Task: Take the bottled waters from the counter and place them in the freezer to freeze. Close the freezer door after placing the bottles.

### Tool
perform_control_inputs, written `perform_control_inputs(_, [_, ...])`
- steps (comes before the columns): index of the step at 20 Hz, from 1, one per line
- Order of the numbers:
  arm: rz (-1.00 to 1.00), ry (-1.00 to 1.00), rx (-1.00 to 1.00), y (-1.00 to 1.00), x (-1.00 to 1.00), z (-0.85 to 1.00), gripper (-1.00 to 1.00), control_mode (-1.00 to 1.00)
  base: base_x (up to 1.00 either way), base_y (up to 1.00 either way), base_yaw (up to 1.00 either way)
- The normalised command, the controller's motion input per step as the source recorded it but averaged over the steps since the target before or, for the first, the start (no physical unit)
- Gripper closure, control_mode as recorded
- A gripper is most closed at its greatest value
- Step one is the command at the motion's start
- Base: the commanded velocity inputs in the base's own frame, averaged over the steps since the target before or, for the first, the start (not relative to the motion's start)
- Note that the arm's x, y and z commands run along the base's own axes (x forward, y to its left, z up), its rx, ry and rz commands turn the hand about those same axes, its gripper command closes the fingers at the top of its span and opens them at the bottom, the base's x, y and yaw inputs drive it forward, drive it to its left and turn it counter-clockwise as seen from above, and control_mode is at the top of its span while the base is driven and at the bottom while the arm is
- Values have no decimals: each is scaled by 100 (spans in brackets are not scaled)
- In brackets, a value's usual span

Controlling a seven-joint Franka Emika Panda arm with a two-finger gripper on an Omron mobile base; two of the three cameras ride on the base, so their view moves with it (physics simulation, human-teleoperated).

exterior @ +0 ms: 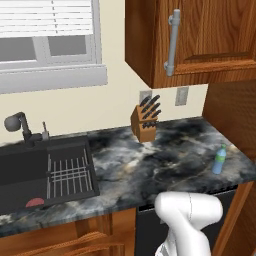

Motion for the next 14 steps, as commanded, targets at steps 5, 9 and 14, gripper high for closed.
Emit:
perform_control_inputs(5, [0, -18, 2, 0, 1, -55, -100, -100, 0, 0, 0])
perform_control_inputs(9, [0, -21, 6, 0, 15, -42, -100, -100, 0, 0, 0])
perform_control_inputs(14, [0, -8, 0, -2, 22, -18, -100, -100, 0, 0, 0])
